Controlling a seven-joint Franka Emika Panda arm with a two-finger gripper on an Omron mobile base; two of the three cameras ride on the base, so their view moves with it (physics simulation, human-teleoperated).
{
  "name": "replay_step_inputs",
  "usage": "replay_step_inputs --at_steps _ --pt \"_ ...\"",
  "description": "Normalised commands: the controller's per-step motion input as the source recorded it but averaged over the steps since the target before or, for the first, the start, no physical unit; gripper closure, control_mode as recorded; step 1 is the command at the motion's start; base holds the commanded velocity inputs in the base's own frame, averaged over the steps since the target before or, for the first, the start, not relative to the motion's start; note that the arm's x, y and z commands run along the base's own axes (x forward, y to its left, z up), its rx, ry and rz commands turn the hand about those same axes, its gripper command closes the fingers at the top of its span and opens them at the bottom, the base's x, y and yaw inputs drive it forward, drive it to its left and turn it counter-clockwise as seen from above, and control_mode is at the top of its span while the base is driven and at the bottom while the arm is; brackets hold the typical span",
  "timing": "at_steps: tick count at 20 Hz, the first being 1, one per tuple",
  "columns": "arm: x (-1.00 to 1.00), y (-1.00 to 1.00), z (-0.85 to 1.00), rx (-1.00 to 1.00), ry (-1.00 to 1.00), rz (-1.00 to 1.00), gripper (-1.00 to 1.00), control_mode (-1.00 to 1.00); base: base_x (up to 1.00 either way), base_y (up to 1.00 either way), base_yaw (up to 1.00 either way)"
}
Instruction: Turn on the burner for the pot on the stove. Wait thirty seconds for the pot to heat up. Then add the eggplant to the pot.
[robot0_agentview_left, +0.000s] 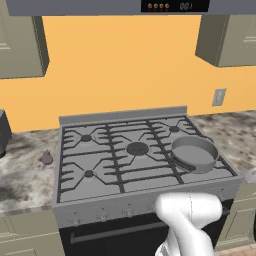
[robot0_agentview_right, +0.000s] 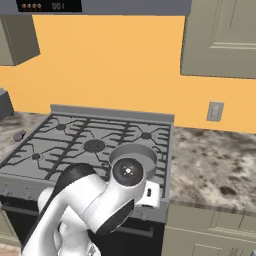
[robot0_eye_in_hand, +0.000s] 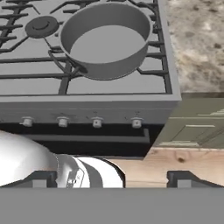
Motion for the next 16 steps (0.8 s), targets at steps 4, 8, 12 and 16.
replay_step_inputs --at_steps 4,8,12,16 --pt "0.00 -0.24 -0.18 0.00 -0.35 0.11 -1.00 -1.00 0.00 0.00 0.00" --pt "0.00 -0.21 -0.18 0.00 -0.44 0.15 -1.00 -1.00 0.00 0.00 0.00" --pt "0.00 -0.14 -0.30 0.00 -0.37 0.14 -1.00 -1.00 0.00 0.00 0.00" --pt "0.00 -0.05 -0.37 0.00 -0.29 0.09 -1.00 -1.00 0.00 0.00 0.00"
